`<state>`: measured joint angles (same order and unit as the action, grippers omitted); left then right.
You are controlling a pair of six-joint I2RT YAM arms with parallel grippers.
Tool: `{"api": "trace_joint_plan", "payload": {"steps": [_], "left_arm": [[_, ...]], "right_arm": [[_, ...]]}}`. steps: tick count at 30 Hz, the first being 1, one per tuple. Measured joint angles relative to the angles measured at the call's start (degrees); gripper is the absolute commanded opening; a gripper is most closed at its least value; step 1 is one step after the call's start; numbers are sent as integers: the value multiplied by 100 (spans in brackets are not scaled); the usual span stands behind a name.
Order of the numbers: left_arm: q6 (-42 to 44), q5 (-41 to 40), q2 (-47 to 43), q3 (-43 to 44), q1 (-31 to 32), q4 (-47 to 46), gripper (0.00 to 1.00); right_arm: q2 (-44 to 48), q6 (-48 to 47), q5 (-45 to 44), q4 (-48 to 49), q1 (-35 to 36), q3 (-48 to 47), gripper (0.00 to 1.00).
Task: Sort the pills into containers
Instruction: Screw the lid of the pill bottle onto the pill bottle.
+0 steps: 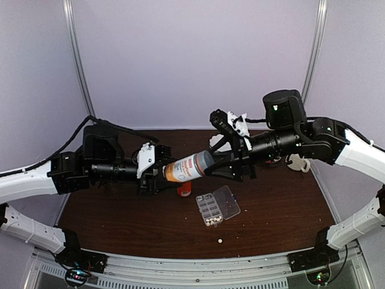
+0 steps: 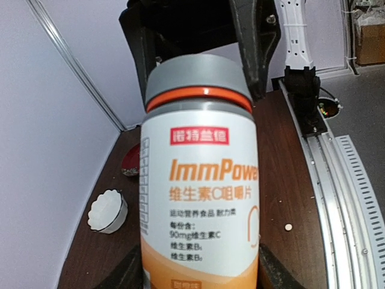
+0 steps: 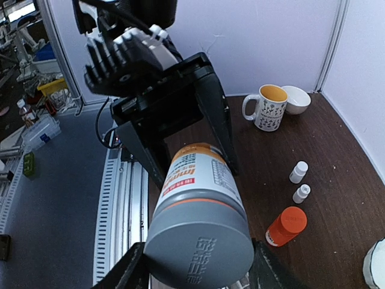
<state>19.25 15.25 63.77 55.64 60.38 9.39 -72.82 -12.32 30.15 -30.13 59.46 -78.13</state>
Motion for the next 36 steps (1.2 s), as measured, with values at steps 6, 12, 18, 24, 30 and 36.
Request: {"api": "trace_joint_plan", "payload": {"steps": [6, 12, 18, 24, 30, 36], "left_arm": [[713, -767, -9, -72, -28, -175, 0], [1231, -1432, 177, 11, -44, -195, 0], [1537, -1711, 339, 192, -15, -249, 0], [1606, -1952, 501, 214, 83, -282, 0], [1672, -2168, 570, 216, 85, -638, 0], [1600, -2186, 573, 212, 85, -820, 0]], "right_arm": [[-533, 1539, -369, -308, -50, -667, 26], [-896, 2780, -763, -763, -70, -1152, 26], [-693, 3976, -726, -363, -232, -822, 32], [-293, 4881, -494, 592, -413, 120, 65], [-260, 5466, -289, 885, -472, 186, 100], [-33, 5121, -313, 365, -791, 146, 100]]}}
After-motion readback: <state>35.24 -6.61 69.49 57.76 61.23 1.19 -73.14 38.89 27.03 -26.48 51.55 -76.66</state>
